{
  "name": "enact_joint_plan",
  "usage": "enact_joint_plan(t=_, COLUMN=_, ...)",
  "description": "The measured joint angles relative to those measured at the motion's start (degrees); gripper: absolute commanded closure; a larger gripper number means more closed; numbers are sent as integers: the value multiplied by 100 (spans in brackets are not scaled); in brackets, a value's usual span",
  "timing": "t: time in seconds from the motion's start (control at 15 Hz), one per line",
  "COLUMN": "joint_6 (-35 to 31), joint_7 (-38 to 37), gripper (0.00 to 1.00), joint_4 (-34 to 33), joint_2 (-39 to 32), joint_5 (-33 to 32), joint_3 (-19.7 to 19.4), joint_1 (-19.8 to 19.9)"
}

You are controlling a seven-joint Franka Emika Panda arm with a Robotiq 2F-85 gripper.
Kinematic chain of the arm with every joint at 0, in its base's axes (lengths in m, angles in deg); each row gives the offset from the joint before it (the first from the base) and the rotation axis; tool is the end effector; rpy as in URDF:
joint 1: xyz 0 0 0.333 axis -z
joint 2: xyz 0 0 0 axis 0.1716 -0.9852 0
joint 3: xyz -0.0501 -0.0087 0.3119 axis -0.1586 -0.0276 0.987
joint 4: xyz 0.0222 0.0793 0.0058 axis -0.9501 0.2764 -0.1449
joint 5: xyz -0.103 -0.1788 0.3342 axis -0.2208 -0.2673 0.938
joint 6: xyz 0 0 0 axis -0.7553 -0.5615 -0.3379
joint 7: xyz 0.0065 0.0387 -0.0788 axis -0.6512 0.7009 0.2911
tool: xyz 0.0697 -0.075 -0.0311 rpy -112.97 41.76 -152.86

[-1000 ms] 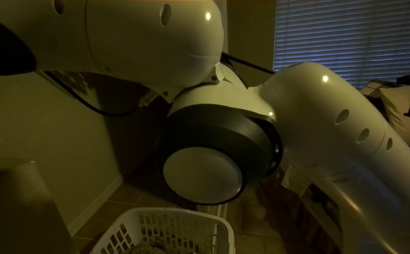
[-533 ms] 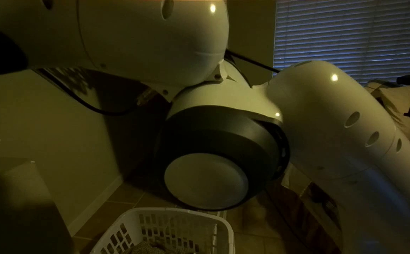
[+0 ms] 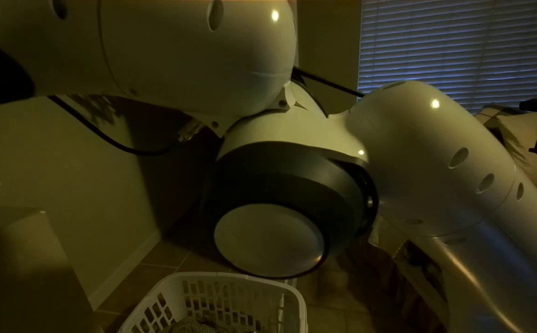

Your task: Move the black object to the shelf above

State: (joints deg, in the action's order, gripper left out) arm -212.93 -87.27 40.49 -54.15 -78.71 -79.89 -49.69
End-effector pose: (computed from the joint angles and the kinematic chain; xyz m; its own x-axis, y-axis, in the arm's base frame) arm 0.4378 0.6052 0.7461 0.1074 0.3656 0.9245 0.4885 -0.8293 0.2712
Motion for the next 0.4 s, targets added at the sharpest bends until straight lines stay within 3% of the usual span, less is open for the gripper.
enact_joint_plan(t=0.4, joint_6=-273, joint_7=-1, gripper=0, joint_4=0, joint_2=-82, joint_5=28, joint_3=118, joint_1=84)
